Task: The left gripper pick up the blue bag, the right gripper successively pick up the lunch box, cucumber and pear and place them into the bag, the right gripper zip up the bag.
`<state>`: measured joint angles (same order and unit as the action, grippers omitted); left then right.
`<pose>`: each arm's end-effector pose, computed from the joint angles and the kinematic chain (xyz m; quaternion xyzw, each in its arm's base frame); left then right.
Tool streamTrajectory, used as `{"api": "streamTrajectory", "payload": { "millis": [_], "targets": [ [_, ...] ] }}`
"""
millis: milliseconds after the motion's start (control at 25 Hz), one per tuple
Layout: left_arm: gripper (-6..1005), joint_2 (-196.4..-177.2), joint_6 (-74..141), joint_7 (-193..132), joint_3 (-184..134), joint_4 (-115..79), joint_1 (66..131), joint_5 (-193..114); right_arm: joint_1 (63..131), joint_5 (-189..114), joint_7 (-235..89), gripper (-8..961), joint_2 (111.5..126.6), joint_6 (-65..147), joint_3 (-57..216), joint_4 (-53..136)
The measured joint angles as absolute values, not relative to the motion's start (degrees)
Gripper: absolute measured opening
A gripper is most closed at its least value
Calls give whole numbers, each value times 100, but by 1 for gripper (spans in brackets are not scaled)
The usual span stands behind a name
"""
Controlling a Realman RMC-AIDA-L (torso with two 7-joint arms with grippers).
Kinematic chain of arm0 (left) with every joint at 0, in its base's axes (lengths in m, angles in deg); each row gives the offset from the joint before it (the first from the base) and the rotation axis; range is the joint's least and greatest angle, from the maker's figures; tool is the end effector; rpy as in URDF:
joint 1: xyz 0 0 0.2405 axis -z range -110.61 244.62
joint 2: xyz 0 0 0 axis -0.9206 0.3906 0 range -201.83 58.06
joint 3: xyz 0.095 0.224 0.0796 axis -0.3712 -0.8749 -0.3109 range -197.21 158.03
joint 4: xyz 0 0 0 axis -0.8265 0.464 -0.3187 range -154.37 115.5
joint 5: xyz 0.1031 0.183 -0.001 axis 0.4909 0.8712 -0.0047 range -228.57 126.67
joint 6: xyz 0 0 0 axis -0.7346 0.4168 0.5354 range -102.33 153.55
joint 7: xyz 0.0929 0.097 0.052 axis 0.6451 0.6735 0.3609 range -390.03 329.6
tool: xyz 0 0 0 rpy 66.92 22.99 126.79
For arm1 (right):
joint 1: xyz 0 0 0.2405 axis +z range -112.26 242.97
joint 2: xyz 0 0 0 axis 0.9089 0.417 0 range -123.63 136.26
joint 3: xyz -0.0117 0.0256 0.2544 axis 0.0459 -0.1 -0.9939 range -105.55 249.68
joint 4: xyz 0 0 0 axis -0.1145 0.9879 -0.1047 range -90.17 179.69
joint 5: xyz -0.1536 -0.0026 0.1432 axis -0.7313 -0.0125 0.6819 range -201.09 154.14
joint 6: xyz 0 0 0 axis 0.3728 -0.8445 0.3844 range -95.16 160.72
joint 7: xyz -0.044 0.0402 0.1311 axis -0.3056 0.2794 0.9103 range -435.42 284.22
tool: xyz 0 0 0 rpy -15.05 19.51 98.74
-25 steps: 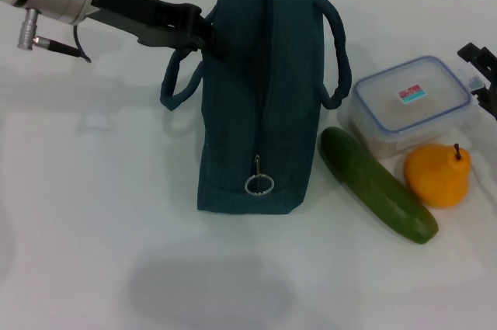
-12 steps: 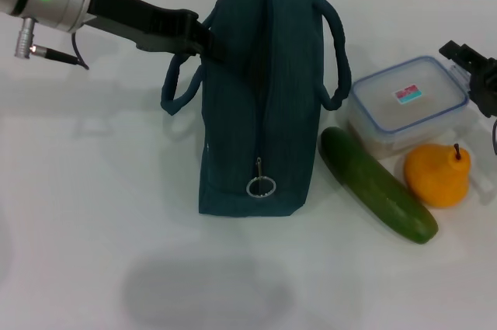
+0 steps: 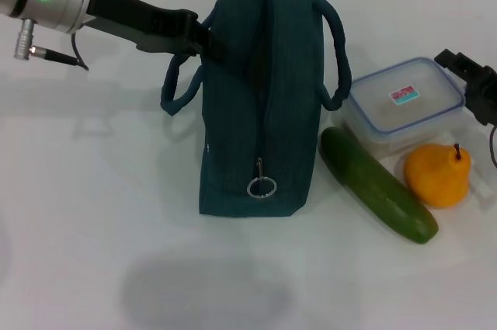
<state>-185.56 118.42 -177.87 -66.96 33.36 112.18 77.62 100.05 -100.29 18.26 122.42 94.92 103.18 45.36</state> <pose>-0.1778 0.3990 0.0506 -0.8413 -0.5270 -0.1003 0.0659 0.3107 0.3607 -0.0317 -0.5692 0.6350 0.4658 0.2359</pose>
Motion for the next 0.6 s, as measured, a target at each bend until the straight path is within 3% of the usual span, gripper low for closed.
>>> {"api": "streamTrajectory", "payload": {
  "millis": [600],
  "targets": [
    [81, -18546, 11849, -17811, -6696, 3357, 11229, 7753, 9795, -10017, 1827, 414, 12227, 9738, 10318, 4515]
  ]
}}
